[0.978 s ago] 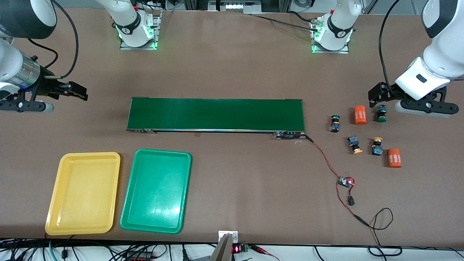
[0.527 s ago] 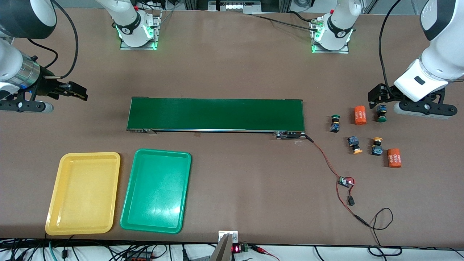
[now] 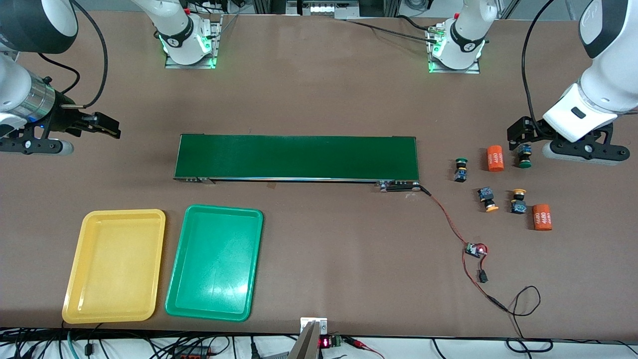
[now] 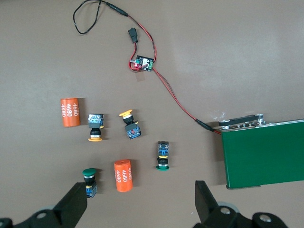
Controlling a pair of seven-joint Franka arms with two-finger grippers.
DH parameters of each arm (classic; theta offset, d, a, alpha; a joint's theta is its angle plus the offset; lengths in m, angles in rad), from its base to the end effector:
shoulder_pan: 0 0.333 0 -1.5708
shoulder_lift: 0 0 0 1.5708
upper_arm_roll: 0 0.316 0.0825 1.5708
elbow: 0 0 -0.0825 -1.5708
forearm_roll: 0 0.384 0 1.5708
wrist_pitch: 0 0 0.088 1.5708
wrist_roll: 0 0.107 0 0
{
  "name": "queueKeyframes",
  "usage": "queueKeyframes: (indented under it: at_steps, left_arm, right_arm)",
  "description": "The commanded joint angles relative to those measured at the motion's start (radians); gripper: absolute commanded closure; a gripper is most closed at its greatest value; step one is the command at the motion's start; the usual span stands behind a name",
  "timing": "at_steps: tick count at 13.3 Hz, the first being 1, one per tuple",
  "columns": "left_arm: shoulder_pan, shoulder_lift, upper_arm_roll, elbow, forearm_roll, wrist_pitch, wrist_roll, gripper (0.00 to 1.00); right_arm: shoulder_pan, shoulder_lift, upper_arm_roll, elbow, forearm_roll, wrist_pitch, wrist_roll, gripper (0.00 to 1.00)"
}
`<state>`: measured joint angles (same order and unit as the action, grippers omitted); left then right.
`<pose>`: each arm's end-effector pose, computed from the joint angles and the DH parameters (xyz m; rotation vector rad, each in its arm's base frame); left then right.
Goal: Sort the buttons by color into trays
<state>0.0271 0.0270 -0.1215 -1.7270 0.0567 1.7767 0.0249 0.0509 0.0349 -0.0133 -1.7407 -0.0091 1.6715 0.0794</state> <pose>0.5720 -0.0485 0.5531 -3.0833 0.2010 -0.0382 0.5623 0.0204 0.5330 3.1213 -0.0631 -0.1615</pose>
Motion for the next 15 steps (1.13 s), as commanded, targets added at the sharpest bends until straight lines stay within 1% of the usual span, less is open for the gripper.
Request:
queueKeyframes:
  at_steps: [1,5,8,10,13,15]
  left_arm:
    - [0.007,0.013,-0.006,0.023,0.026,-0.005,0.004,0.00]
    - [0.007,0.013,-0.004,0.023,0.026,-0.003,0.004,0.00]
    - [0.008,0.014,-0.004,0.023,0.026,-0.003,0.003,0.00]
    - [0.007,0.025,-0.004,0.024,0.026,-0.003,-0.008,0.00]
    - [0.013,0.100,0.000,0.038,0.026,-0.020,-0.010,0.00]
    - [0.022,0.174,0.006,0.035,0.026,-0.023,0.004,0.00]
  right_arm:
    - [-0.006,-0.018,0.007,-0.019,0.003,0.000,0.013,0.00]
    - [0.006,-0.018,0.013,-0.019,-0.002,0.007,0.008,0.00]
    - [0.033,-0.018,0.015,-0.019,-0.049,0.004,0.004,0.00]
    - [0.035,-0.018,0.015,-0.020,-0.049,0.004,0.008,0.00]
    - [0.033,-0.017,0.015,-0.020,-0.048,-0.001,0.013,0.00]
    - [0.032,-0.017,0.015,-0.020,-0.048,-0.001,0.013,0.00]
